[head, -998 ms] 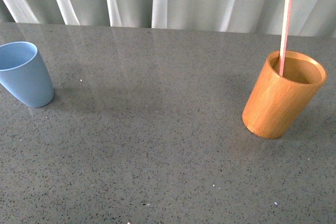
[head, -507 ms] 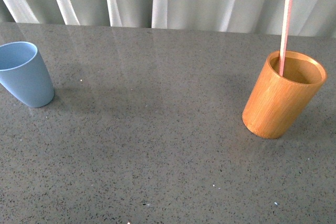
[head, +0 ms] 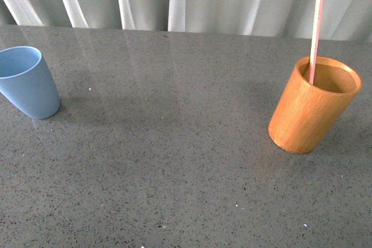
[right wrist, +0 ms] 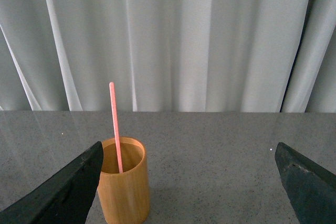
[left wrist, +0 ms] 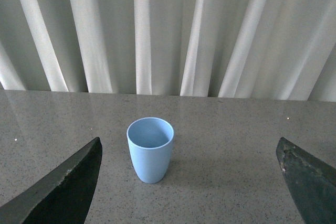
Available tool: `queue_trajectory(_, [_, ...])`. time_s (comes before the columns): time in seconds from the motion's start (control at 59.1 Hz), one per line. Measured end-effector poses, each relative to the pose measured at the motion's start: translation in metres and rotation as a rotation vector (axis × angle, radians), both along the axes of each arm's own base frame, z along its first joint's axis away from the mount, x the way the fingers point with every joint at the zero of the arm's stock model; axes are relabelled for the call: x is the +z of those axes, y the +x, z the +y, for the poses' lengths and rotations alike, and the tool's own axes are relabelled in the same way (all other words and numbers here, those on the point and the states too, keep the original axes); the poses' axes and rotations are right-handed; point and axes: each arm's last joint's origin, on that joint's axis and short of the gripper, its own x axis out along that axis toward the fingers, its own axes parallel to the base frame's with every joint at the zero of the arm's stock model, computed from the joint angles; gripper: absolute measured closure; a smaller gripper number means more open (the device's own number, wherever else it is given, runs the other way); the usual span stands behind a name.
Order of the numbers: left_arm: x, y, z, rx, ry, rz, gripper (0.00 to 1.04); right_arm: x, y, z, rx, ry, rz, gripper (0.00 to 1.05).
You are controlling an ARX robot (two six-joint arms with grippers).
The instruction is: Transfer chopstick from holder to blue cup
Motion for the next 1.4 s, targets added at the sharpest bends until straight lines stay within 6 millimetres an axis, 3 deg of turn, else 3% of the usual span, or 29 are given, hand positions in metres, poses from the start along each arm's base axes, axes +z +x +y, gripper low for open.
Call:
queue_trajectory(0.254, [0.0, 0.0, 0.0, 0.012, -0.012, 0.013, 0.07, 0.0, 0.0, 0.0, 0.0, 0.0, 0.0, 0.1])
queue_trajectory(0.338, [-0.005, 0.002, 0.003, 0.187, -0.143, 0.239, 0.07, 0.0, 0.0, 0.0, 0.0, 0.0, 0.0, 0.1])
queue_trajectory(0.423, [-0.012, 0.007, 0.01, 0.244, -0.276, 0.333, 0.07, 0.0, 0.0, 0.0, 0.0, 0.0, 0.0, 0.1])
queue_trajectory(0.491, [-0.003, 0.014, 0.014, 0.223, -0.361, 0.35, 0.07, 0.0, 0.0, 0.0, 0.0, 0.0, 0.0, 0.1])
queue_trajectory(0.592, [0.024, 0.047, 0.023, 0.171, -0.381, 0.44, 0.07, 0.0, 0.0, 0.0, 0.0, 0.0, 0.0, 0.1])
queue_trajectory(0.71, [0.033, 0.085, 0.025, 0.093, -0.351, 0.641, 0.07, 0.0, 0.0, 0.0, 0.0, 0.0, 0.0, 0.1])
queue_trajectory(0.88, [0.028, 0.132, 0.021, -0.004, -0.291, 0.796, 0.07, 0.0, 0.0, 0.0, 0.0, 0.0, 0.0, 0.1])
queue_trajectory(1.116, [0.021, 0.184, 0.01, -0.041, -0.21, 0.842, 0.07, 0.0, 0.0, 0.0, 0.0, 0.0, 0.0, 0.1])
queue_trajectory(1.404, [0.002, 0.22, 0.022, 0.036, -0.159, 0.884, 0.07, 0.0, 0.0, 0.0, 0.0, 0.0, 0.0, 0.1])
